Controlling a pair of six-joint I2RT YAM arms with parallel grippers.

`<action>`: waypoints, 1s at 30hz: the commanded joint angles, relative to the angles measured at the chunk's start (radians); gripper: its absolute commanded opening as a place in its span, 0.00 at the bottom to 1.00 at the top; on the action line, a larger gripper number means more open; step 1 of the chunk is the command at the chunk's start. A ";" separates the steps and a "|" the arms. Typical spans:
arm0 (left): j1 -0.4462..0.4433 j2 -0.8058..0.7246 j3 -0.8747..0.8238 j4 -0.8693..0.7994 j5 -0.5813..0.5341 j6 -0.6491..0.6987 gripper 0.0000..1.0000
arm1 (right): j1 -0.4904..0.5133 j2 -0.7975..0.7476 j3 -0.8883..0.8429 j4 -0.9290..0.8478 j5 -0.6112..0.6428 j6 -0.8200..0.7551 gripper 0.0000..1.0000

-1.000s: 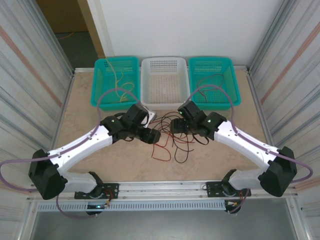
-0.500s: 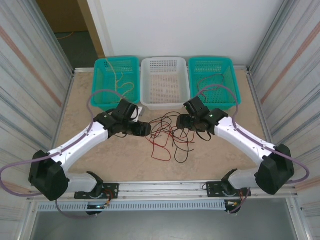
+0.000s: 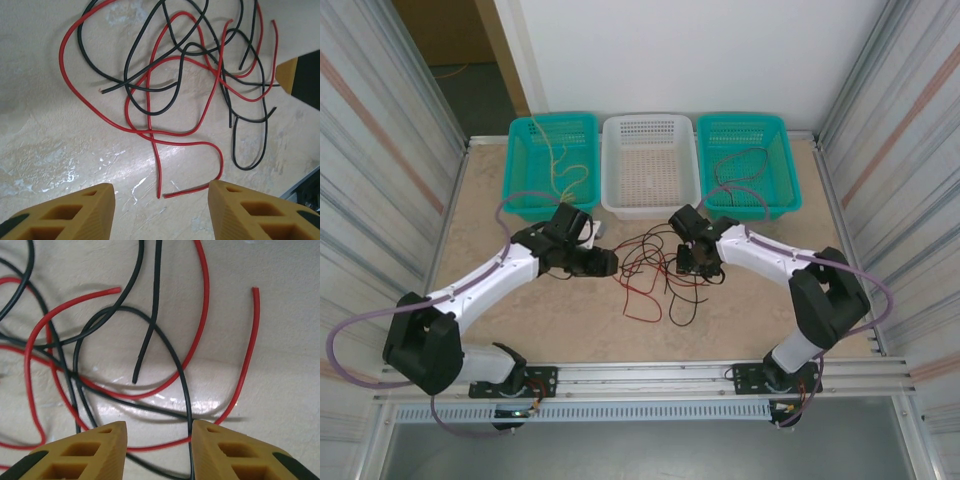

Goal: Untangle the cables

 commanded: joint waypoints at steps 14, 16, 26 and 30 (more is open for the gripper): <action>-0.028 -0.023 -0.005 0.016 -0.007 -0.008 0.52 | -0.066 0.179 0.087 0.141 0.066 0.014 0.24; -0.028 -0.029 -0.002 0.014 -0.014 -0.003 0.52 | -0.076 0.198 0.087 0.145 0.054 0.013 0.24; -0.031 -0.012 0.048 -0.023 -0.043 0.046 0.54 | -0.077 0.144 0.069 0.116 0.061 -0.004 0.00; -0.044 -0.015 0.066 -0.016 -0.047 0.052 0.54 | -0.015 0.004 0.049 0.067 0.160 -0.038 0.00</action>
